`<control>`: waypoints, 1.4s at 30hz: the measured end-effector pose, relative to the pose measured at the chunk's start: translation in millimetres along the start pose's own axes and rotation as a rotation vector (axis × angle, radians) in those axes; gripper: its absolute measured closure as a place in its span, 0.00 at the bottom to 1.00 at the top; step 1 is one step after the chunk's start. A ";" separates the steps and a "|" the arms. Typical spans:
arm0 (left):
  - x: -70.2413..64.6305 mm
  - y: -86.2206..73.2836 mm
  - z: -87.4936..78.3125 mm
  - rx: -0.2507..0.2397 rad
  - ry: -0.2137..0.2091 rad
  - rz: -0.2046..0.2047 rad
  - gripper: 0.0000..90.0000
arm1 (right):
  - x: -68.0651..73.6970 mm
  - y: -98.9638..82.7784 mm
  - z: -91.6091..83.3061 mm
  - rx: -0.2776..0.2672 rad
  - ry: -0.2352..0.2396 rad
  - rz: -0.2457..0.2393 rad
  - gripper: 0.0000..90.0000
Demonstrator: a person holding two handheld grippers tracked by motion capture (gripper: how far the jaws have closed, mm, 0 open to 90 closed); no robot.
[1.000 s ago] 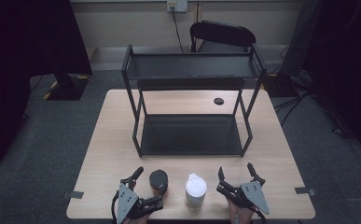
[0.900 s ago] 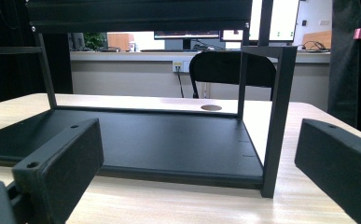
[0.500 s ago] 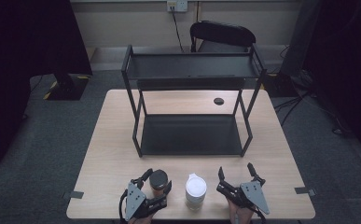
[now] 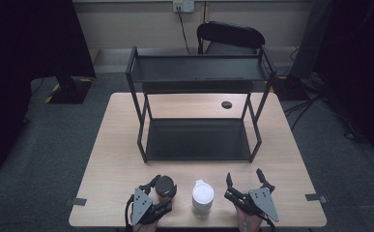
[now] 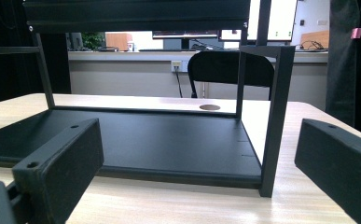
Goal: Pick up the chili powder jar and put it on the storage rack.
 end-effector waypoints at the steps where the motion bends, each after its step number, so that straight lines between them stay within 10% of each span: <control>1: 0.1 -0.4 -0.1 -0.002 -0.001 0.001 0.39 | 0.0 0.0 0.0 0.000 0.000 0.000 0.00; 42: 9.7 21.1 -8.1 -0.006 -0.019 -0.004 0.39 | 0.3 -0.1 -0.1 -0.001 -0.002 -0.001 0.00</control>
Point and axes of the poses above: each handheld gripper's, and its own axes: z roughly forward along the jaws, y roughly out of its top, x roughly to its left, the point moved 2 cm from there along z, roughly forward along the jaws, and after that the axes turned 11 degrees about y, right-handed, at the moved point
